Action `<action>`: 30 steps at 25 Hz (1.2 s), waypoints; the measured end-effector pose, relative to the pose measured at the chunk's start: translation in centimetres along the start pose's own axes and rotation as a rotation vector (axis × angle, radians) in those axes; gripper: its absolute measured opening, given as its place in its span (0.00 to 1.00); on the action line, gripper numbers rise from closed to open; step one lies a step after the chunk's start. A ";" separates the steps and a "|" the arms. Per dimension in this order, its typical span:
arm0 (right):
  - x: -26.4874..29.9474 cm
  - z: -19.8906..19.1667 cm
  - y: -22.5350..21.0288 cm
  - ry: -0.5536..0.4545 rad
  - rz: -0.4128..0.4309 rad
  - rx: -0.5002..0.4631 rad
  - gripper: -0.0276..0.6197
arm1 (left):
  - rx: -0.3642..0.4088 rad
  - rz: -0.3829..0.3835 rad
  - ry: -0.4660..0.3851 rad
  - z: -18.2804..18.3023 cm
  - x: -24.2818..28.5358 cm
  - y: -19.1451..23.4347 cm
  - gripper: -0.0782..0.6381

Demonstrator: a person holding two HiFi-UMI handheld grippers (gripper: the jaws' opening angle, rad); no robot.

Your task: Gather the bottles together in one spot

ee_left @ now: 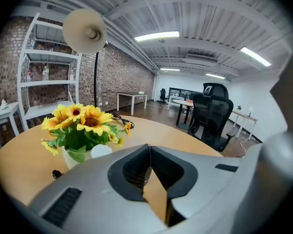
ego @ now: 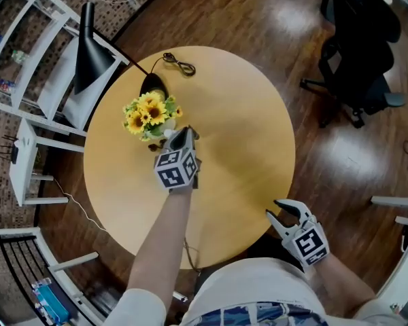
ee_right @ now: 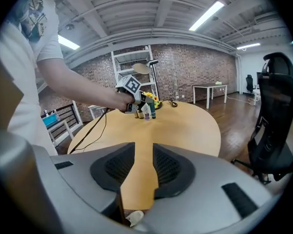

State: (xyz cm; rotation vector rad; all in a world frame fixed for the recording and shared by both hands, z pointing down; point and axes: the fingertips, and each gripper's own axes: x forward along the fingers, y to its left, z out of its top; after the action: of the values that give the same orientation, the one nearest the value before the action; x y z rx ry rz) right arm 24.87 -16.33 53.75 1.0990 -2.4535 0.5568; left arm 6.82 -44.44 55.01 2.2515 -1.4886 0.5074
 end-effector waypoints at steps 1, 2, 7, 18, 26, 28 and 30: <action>-0.3 -0.3 -0.3 0.005 -0.006 0.004 0.25 | -0.002 0.012 0.003 -0.3 0.4 0.3 0.13; -0.6 -0.6 -0.6 0.009 -0.012 0.010 0.25 | -0.005 0.020 0.007 -0.5 0.7 0.5 0.13; -1.8 -1.5 -1.7 0.019 -0.044 0.030 0.25 | 0.000 0.044 0.015 -1.4 1.8 1.2 0.13; -1.5 -1.9 -1.9 0.015 -0.047 0.052 0.25 | 0.050 0.061 0.003 -1.1 1.4 0.9 0.21; -0.7 -1.1 -0.1 0.002 -0.028 0.029 0.26 | 0.111 0.018 -0.080 1.1 -4.4 -1.2 0.24; -0.2 -0.5 0.6 -0.020 -0.025 0.035 0.35 | 0.108 -0.004 -0.092 1.0 -7.8 -2.1 0.24; 0.5 0.0 1.5 -0.037 -0.018 0.028 0.37 | 0.101 -0.025 -0.089 0.3 -11.7 -2.7 0.25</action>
State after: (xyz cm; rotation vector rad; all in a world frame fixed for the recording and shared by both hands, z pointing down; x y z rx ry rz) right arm 23.44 -15.75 53.66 1.1510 -2.4721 0.5723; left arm 5.07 -34.45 48.61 2.3965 -1.5063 0.4908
